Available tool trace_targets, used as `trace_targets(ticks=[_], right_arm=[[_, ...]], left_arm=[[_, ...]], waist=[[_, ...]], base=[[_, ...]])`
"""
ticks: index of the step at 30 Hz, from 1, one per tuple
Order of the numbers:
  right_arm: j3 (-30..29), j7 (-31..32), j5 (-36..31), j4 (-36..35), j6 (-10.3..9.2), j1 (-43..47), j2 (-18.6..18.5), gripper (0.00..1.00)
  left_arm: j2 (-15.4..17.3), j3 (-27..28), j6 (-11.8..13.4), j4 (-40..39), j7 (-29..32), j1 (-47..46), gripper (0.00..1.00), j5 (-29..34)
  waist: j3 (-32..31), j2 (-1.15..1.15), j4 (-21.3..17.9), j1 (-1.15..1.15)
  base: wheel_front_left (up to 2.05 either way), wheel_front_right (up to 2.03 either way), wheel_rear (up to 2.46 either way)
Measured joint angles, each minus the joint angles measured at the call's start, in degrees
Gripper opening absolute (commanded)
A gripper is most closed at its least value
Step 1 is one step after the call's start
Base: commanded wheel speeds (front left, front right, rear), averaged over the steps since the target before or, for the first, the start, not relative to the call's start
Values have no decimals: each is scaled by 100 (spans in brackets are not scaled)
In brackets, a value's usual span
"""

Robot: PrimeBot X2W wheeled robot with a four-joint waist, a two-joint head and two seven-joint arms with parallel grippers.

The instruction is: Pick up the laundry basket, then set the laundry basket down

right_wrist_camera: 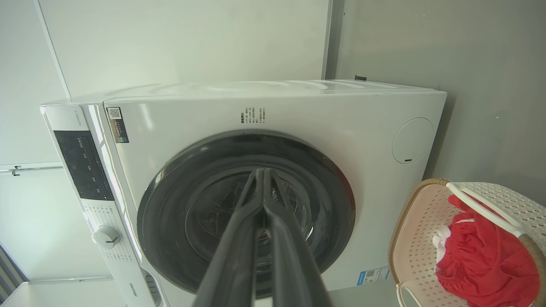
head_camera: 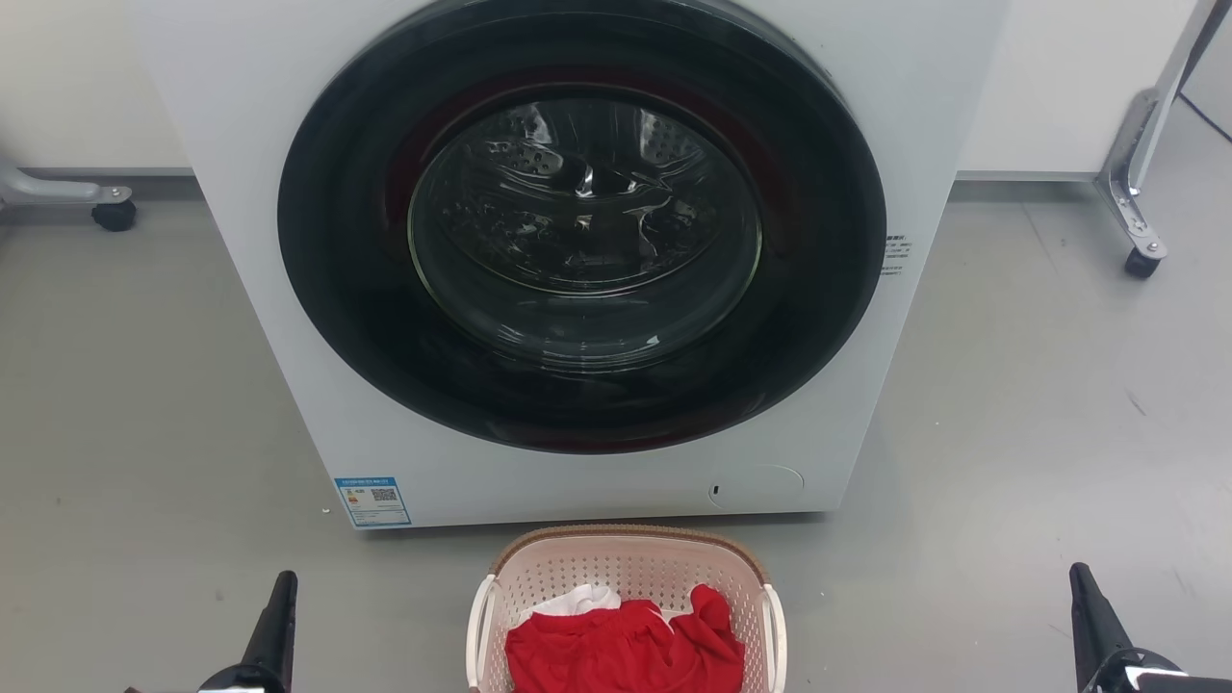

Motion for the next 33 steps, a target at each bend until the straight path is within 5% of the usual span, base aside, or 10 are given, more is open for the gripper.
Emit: trace_targets(ticks=[27, 28, 33], right_arm=[[0, 0, 0, 0, 0, 0, 0, 0], [0, 0, 0, 0, 0, 0, 0, 100], [32, -1, -1, 272, -7, 220, 101, 100]], left_arm=[[0, 0, 0, 0, 0, 0, 0, 0], [0, 0, 0, 0, 0, 0, 100, 0], [-69, -24, 11, 270, -1, 249, 100, 1]], waist=[[0, 0, 0, 0], [0, 0, 0, 0], [0, 0, 0, 0]], base=[[0, 0, 0], [0, 0, 0], [0, 0, 0]])
